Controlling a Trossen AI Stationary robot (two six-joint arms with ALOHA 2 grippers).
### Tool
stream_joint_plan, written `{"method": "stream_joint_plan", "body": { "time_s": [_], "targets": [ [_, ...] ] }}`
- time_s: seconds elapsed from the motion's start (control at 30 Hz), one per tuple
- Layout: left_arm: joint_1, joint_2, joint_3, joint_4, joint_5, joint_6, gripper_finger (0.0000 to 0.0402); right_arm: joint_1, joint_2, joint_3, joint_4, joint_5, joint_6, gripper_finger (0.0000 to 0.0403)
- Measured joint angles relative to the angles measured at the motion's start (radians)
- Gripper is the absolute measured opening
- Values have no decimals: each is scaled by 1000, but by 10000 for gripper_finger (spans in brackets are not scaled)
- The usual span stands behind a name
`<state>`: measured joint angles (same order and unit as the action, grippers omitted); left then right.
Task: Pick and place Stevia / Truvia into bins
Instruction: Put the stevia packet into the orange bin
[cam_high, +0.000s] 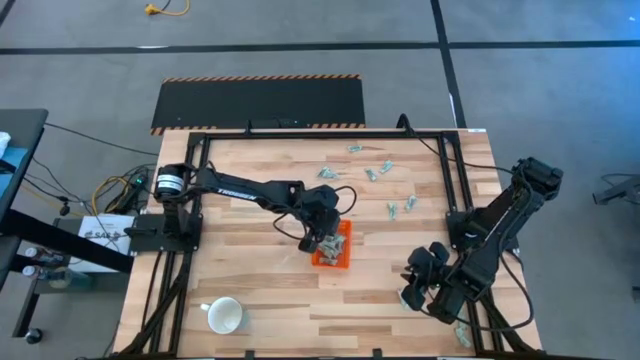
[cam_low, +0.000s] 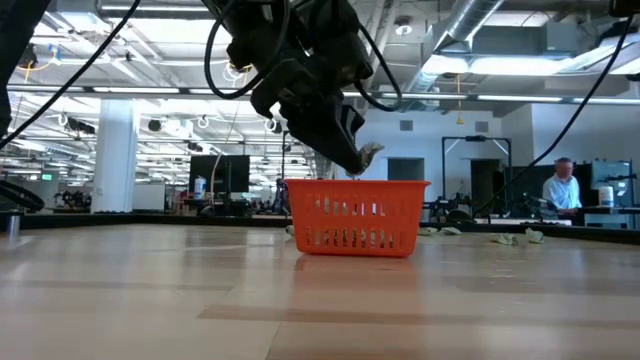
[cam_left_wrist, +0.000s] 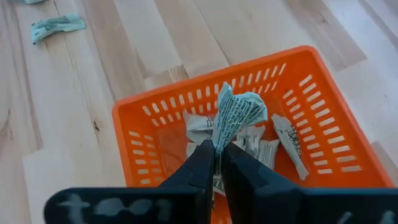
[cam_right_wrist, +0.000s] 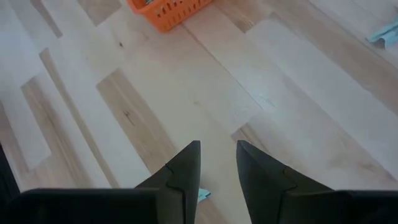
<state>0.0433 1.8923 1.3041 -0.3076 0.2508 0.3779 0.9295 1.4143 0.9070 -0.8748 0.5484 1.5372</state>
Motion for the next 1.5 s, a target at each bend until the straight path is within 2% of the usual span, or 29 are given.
{"method": "stream_joint_plan", "body": {
  "time_s": [0.3,0.6,0.83,0.97,1.13,1.27,1.4,1.5],
  "targets": [
    [0,0,0,-2,3,2,23,0,0,0,-2,3,-26,96],
    [2,0,1,-21,-5,-11,115,0,0,0,-2,3,-29,96],
    [36,0,122,-299,12,-28,164,0,25,0,-23,4,-53,96],
    [59,-14,174,-447,60,-16,170,0,77,-1,-27,-49,-41,96],
    [108,-55,175,-513,53,-11,171,0,129,-1,-59,-112,-27,96],
    [149,-89,175,-517,41,-42,171,0,146,-1,-133,-110,-32,96],
    [169,-140,156,-515,-52,-87,170,17,138,-1,-146,-89,-60,96],
    [176,-186,111,-496,-65,-114,163,46,113,-5,-144,-41,-30,96]
  ]
}}
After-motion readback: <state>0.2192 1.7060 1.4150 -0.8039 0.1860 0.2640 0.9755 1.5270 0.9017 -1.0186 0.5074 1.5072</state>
